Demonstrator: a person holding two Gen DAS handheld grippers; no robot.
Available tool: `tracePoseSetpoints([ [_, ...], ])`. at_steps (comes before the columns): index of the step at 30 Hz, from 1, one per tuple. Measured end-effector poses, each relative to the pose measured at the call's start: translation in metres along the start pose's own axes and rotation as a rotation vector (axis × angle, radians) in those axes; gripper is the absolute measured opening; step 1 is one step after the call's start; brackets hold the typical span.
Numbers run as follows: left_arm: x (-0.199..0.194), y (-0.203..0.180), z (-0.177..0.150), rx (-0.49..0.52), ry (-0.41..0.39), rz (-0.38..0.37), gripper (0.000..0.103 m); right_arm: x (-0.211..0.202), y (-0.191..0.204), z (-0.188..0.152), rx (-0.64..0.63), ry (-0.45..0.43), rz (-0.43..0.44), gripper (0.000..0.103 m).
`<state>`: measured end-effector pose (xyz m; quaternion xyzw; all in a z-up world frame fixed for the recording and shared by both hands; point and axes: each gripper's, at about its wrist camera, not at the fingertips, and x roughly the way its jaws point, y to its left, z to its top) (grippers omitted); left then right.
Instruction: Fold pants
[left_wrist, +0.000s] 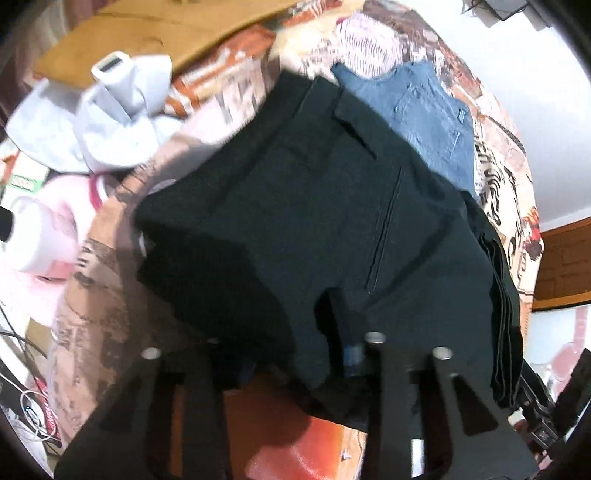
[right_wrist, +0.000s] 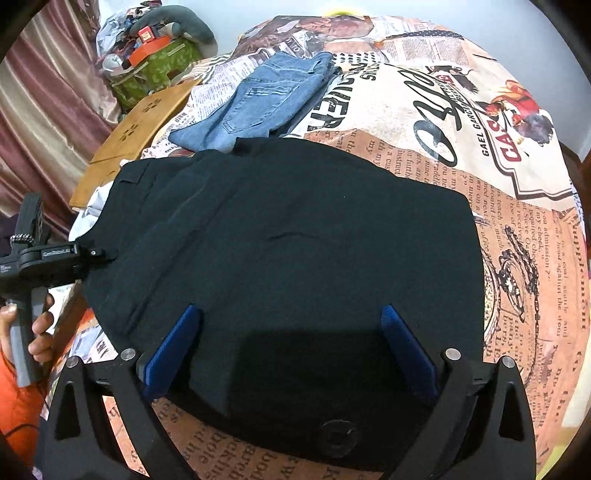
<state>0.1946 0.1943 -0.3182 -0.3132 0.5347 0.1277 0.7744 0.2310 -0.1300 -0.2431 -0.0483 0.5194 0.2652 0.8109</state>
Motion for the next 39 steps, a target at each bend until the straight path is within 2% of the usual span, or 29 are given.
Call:
tracePoseSetpoints([
  [4, -0.025, -0.01, -0.003, 0.08, -0.077, 0.035, 0.02, -0.01, -0.002, -0.001, -0.008, -0.013, -0.014, 0.098],
  [8, -0.064, -0.038, -0.007, 0.203, -0.203, 0.075, 0.018, -0.04, -0.02, -0.005, 0.025, -0.089, -0.028, 0.098],
  [14, -0.109, -0.091, -0.003, 0.329, -0.34, 0.041, 0.018, -0.072, -0.068, -0.018, 0.143, -0.151, -0.083, 0.098],
  [18, -0.129, -0.137, -0.007, 0.433, -0.414, 0.027, 0.017, -0.067, -0.096, -0.033, 0.216, -0.119, -0.113, 0.098],
  [21, -0.14, -0.174, -0.013, 0.497, -0.441, -0.01, 0.017, -0.047, -0.106, -0.045, 0.236, -0.05, -0.103, 0.098],
  [23, -0.145, -0.193, -0.017, 0.521, -0.443, -0.035, 0.017, -0.035, -0.107, -0.05, 0.242, -0.025, -0.079, 0.098],
  [27, -0.146, -0.235, -0.025, 0.591, -0.433, -0.088, 0.017, -0.038, -0.108, -0.049, 0.224, -0.032, -0.055, 0.098],
  [33, -0.125, -0.295, -0.051, 0.707, -0.361, -0.17, 0.016, -0.037, -0.11, -0.051, 0.22, -0.037, -0.029, 0.099],
  [35, -0.113, -0.31, -0.064, 0.75, -0.314, -0.197, 0.016, -0.036, -0.111, -0.051, 0.222, -0.038, -0.021, 0.099],
  [39, -0.065, -0.329, -0.087, 0.796, -0.111, -0.232, 0.016, -0.038, -0.11, -0.051, 0.219, -0.042, -0.014, 0.099],
])
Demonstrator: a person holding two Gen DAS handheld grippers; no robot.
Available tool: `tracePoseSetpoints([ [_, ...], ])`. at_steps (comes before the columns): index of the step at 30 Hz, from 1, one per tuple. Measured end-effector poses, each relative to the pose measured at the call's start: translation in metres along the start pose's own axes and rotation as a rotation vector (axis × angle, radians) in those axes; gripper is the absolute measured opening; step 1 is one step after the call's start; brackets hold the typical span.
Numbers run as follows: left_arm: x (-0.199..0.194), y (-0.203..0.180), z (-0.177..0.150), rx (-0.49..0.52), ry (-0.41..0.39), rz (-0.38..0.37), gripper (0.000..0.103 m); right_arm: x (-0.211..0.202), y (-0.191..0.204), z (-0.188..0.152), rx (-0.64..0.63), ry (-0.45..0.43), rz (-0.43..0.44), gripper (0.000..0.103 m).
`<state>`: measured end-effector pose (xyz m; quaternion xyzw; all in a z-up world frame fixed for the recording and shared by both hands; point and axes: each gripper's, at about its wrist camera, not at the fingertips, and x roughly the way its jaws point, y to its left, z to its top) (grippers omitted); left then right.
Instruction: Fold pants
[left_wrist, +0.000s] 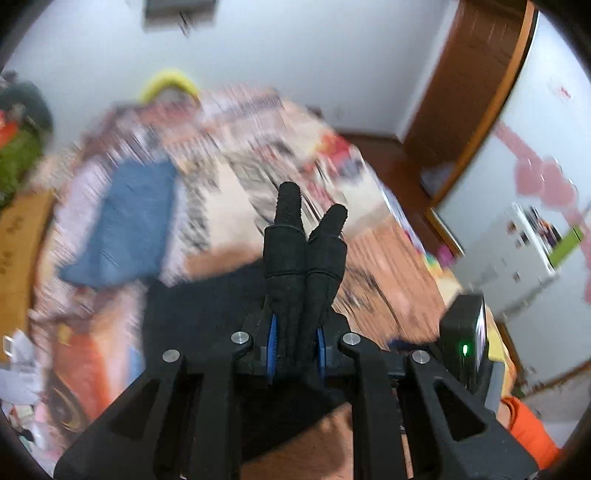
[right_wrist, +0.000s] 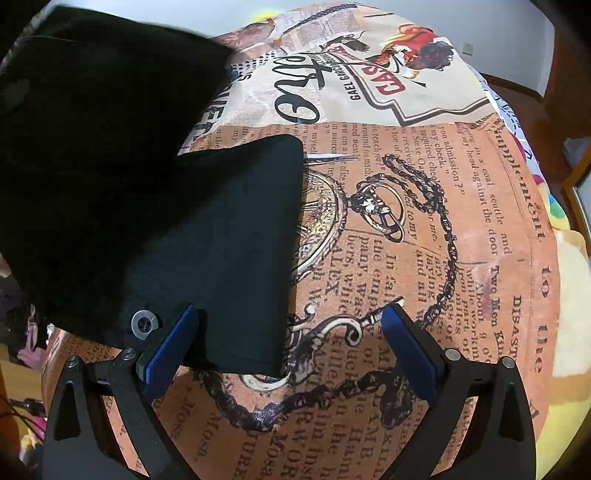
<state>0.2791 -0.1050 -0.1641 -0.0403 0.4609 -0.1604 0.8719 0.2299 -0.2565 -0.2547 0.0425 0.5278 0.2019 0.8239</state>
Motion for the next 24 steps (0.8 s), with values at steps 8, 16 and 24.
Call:
tracePoseSetpoints([
  [8, 0.027, -0.017, -0.021, 0.027, 0.145, -0.06, 0.037, -0.008, 0.002, -0.005, 0.004, -0.006, 0.013, 0.099],
  [16, 0.003, -0.008, -0.01, 0.012, 0.071, -0.018, 0.085, -0.012, 0.001, -0.01, 0.019, -0.012, 0.011, 0.098],
  [24, -0.002, 0.043, 0.018, 0.003, 0.005, 0.19, 0.091, -0.016, -0.002, -0.015, 0.027, -0.015, 0.016, 0.098],
])
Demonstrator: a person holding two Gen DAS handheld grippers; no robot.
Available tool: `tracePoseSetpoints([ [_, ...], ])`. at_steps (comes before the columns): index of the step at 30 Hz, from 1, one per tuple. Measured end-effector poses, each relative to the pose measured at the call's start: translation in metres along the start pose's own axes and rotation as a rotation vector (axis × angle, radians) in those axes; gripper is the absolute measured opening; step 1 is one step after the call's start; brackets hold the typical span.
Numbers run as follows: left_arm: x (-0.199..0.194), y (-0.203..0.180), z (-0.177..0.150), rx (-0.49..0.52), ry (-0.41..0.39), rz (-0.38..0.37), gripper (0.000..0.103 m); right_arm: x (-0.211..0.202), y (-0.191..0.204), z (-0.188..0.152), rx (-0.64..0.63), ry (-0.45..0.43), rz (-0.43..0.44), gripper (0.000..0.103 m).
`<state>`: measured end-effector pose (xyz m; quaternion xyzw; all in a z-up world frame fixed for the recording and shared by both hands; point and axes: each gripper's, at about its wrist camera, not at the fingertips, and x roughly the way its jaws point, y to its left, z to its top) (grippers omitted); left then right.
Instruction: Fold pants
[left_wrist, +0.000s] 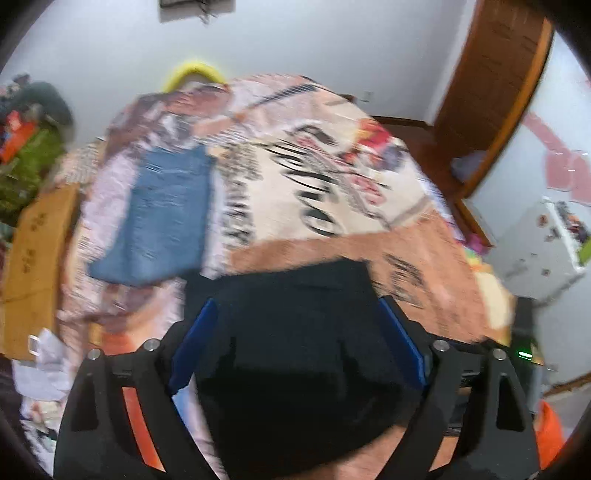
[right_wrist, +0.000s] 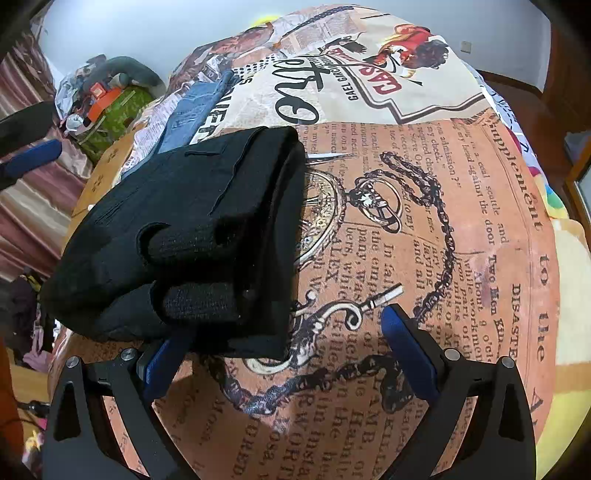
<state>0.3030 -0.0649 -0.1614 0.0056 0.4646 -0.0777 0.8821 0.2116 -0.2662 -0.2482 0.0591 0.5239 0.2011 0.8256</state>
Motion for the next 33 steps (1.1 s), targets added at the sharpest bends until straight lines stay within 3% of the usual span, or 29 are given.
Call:
tracePoseSetpoints([
  [4, 0.019, 0.034, 0.017, 0.031, -0.011, 0.161, 0.095, -0.004, -0.002, -0.005, 0.008, -0.003, 0.001, 0.098],
  [9, 0.064, 0.071, 0.032, 0.04, 0.064, 0.242, 0.095, -0.013, -0.005, -0.01, 0.015, -0.018, -0.015, 0.098],
  [13, 0.112, 0.086, 0.038, 0.02, 0.169, 0.221, 0.095, -0.019, -0.011, -0.015, 0.038, -0.032, -0.026, 0.098],
  [19, 0.182, 0.078, 0.033, 0.072, 0.306, 0.232, 0.095, -0.023, -0.019, -0.02, 0.067, -0.03, -0.047, 0.098],
  [22, 0.212, 0.07, 0.022, 0.123, 0.408, 0.162, 0.095, -0.025, -0.021, -0.02, 0.076, -0.04, -0.064, 0.098],
  [27, 0.213, 0.083, 0.01, 0.077, 0.447, 0.077, 0.097, -0.028, -0.023, -0.019, 0.074, -0.046, -0.079, 0.098],
  [33, 0.181, 0.093, -0.02, 0.061, 0.409, 0.105, 0.097, -0.036, -0.019, -0.023, 0.08, -0.065, -0.07, 0.098],
])
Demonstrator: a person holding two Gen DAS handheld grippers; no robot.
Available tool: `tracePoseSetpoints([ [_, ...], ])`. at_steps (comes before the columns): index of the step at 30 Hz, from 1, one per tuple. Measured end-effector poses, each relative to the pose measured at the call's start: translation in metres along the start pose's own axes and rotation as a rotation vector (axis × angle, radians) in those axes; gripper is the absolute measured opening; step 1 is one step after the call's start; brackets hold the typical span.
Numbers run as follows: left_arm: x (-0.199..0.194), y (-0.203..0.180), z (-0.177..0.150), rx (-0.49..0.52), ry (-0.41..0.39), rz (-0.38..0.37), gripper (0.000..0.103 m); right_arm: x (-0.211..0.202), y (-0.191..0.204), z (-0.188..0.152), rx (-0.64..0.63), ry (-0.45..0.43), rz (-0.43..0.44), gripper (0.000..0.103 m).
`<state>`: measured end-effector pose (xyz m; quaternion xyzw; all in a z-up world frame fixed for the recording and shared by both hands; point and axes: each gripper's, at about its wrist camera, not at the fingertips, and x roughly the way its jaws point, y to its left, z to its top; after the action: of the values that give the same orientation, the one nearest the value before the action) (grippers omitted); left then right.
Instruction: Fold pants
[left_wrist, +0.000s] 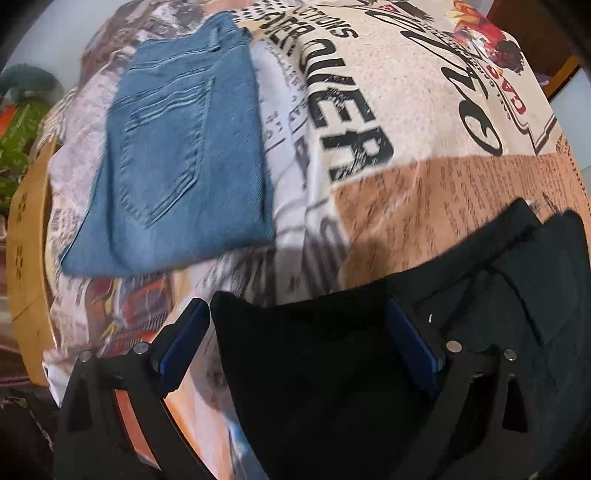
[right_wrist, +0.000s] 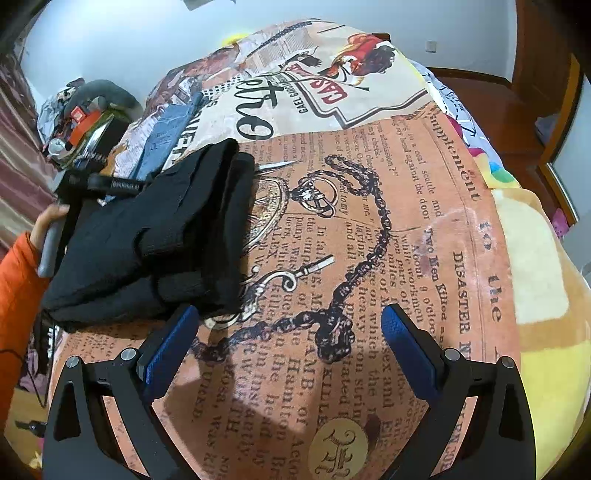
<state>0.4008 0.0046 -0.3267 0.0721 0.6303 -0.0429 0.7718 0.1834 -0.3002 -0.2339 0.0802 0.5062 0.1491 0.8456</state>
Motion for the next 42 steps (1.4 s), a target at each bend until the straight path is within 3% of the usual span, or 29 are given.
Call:
tracePoseSetpoints([
  [11, -0.05, 0.017, -0.1, -0.031, -0.015, 0.027, 0.097, -0.026, 0.009, -0.007, -0.015, -0.06, -0.003, 0.098],
  [18, -0.079, -0.001, -0.148, -0.044, -0.022, -0.044, 0.097, -0.044, 0.026, -0.007, -0.05, -0.122, 0.007, 0.098],
  [23, -0.085, -0.006, -0.158, -0.068, -0.048, -0.109, 0.097, -0.05, 0.044, -0.007, -0.098, -0.156, 0.029, 0.098],
  [26, -0.096, -0.008, -0.16, -0.08, -0.071, -0.089, 0.095, -0.045, 0.053, -0.009, -0.132, -0.154, 0.03, 0.098],
  [29, -0.121, -0.004, -0.161, -0.102, -0.146, -0.125, 0.095, -0.039, 0.058, -0.011, -0.155, -0.143, 0.023, 0.097],
  [32, -0.143, -0.005, -0.163, -0.12, -0.212, -0.152, 0.095, -0.034, 0.06, -0.013, -0.172, -0.134, 0.007, 0.088],
  [34, -0.148, -0.013, -0.164, -0.1, -0.231, -0.147, 0.095, -0.03, 0.06, -0.015, -0.177, -0.123, 0.006, 0.076],
  [37, -0.14, -0.028, -0.168, -0.049, -0.227, -0.114, 0.095, -0.025, 0.058, -0.018, -0.179, -0.101, 0.035, 0.06],
  [42, -0.119, -0.036, -0.182, -0.015, -0.239, -0.058, 0.098, -0.019, 0.061, -0.026, -0.232, -0.084, 0.016, 0.045],
])
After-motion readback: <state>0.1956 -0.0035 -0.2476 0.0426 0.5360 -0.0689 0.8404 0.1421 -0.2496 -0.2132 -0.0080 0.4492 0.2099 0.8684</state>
